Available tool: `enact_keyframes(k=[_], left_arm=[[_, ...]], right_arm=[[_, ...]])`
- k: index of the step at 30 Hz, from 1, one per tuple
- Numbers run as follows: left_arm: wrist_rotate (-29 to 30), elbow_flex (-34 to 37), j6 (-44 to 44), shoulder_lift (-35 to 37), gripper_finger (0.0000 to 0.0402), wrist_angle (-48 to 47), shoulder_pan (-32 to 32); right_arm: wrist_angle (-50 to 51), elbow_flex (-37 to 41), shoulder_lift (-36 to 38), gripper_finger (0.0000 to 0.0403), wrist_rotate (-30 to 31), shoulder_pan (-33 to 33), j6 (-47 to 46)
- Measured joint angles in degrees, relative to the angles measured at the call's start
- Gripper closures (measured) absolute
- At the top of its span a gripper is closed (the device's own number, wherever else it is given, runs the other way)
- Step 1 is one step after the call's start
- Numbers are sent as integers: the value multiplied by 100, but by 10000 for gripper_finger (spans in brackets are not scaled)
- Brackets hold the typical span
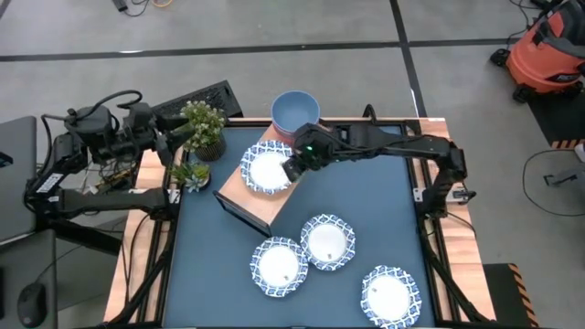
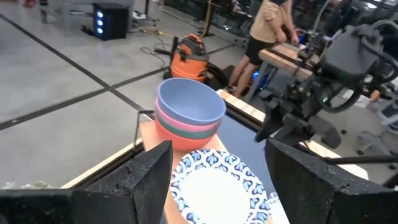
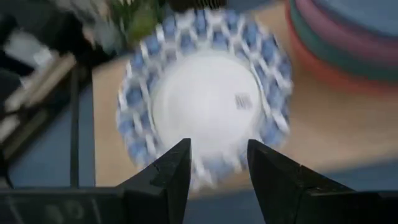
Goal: Place and stack bowls onto a shelf
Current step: Stack the white bowl on top of the other white bowl on the shelf
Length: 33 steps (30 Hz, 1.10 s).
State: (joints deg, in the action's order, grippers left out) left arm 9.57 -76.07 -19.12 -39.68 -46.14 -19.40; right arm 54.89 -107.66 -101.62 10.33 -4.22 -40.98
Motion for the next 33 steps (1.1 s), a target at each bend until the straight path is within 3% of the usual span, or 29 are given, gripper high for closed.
enact_keyframes(k=[6, 12, 20, 28, 33], left_arm=[[-173, 0, 23, 0, 159, 1, 0], [-171, 0, -45, 0, 159, 4, 0], [-173, 4, -198, -48, 159, 6, 0], [-171, 4, -170, -44, 159, -147, 0], [-159, 4, -167, -46, 159, -262, 0]], right_arm=[[1921, 0, 383, 222, 485, 629, -605], [3523, 85, 382, 219, 1230, 1478, -2080], [3168, 1377, 746, 216, 709, 2056, -2805], [1126, 3637, 1825, 212, 408, 1945, -2777], [-320, 4984, 2156, 204, -175, 1711, -2643]])
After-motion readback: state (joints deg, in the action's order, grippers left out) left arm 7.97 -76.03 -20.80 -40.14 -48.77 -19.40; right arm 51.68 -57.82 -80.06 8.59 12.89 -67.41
